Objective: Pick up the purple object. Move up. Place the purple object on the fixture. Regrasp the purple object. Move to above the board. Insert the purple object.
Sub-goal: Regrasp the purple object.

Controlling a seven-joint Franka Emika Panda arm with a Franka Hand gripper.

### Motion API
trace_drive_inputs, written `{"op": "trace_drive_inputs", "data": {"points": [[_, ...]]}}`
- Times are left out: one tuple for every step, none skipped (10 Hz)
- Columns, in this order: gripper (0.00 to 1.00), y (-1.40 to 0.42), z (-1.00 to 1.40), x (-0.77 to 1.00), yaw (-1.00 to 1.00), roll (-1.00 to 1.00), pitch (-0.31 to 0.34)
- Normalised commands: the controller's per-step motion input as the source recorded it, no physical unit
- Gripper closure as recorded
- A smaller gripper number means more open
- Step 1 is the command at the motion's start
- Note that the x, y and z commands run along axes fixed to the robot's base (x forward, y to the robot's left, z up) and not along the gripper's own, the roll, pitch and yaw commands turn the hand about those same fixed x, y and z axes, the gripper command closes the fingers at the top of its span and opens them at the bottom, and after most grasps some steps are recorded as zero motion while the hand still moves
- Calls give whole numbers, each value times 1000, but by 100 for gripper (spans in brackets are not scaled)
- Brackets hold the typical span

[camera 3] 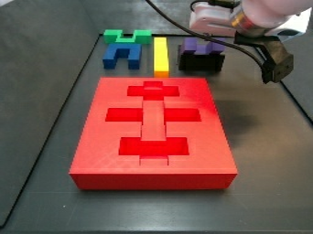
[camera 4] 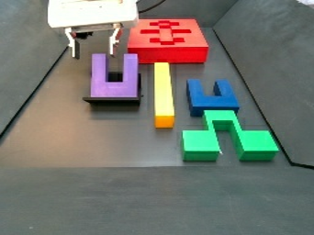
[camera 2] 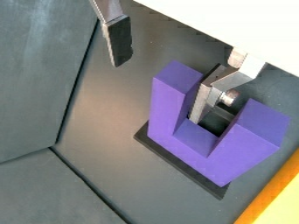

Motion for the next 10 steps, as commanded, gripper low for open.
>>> {"op": "trace_drive_inputs", "data": {"points": [[0, 0, -303, -57, 0, -149, -69], [0, 77, -231, -54, 0, -331, -100], [0, 103, -109, -17, 11, -360, -103], [0, 126, -74, 0, 20, -249, -89], [0, 89, -83, 0, 26, -231, -126], [0, 37, -66, -3, 9, -206, -109], [0, 0, -103, -37, 0, -26, -80], [0, 0, -80, -54, 0, 0, -34], [0, 0, 0, 0, 0, 0, 0], [100, 0, 0, 0, 0, 0, 0]]}}
